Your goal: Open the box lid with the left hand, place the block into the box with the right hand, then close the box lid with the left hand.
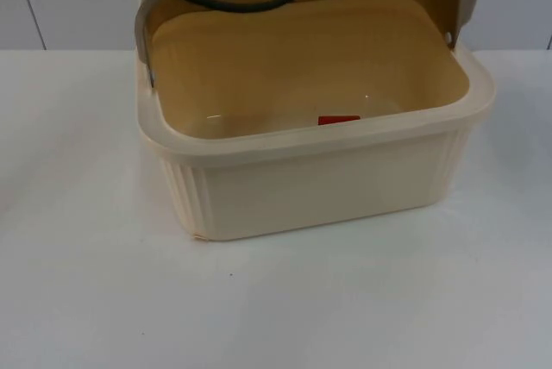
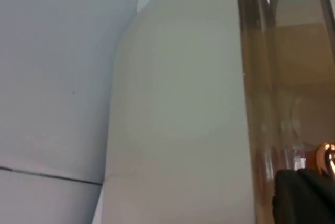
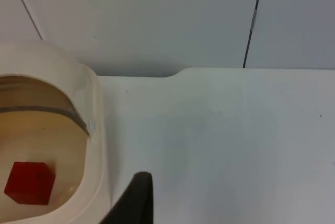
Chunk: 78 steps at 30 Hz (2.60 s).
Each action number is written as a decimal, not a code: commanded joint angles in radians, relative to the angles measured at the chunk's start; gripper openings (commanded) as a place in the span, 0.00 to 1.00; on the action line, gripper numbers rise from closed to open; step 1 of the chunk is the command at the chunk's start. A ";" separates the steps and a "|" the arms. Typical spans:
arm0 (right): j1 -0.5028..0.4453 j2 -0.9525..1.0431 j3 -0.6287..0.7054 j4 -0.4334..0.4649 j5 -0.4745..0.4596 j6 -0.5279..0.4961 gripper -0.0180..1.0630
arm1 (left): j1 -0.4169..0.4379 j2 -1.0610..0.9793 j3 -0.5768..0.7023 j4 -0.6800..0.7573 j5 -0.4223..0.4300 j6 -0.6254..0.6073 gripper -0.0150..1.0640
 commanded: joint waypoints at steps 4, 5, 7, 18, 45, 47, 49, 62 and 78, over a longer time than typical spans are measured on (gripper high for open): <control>0.003 -0.002 -0.010 -0.001 0.006 -0.006 0.98 | -0.012 -0.024 0.047 0.041 0.001 -0.068 0.01; 0.003 -0.002 -0.010 -0.001 0.006 -0.006 0.98 | -0.012 -0.024 0.047 0.041 0.001 -0.068 0.01; 0.003 -0.002 -0.010 -0.001 0.010 -0.006 0.98 | -0.031 -0.032 0.072 0.075 -0.014 -0.086 0.01; 0.003 -0.002 -0.010 0.001 0.015 -0.006 0.98 | -0.093 -0.067 0.205 0.157 -0.129 -0.154 0.01; 0.003 -0.002 -0.010 0.005 0.021 -0.001 0.98 | -0.308 -0.331 0.658 0.102 -0.524 -0.205 0.01; 0.003 -0.002 -0.010 0.005 0.021 -0.001 0.98 | -0.316 -0.356 0.658 0.095 -0.524 -0.205 0.01; 0.003 -0.002 -0.010 0.008 0.021 -0.001 0.98 | -0.325 -0.403 0.658 0.095 -0.531 -0.209 0.01; 0.003 -0.002 -0.010 0.025 0.021 -0.001 0.98 | -0.215 -0.667 0.658 0.089 -0.710 -0.365 0.01; 0.003 -0.002 -0.010 0.025 0.012 -0.001 0.98 | 0.513 -0.709 0.658 -0.164 -0.367 -0.643 0.01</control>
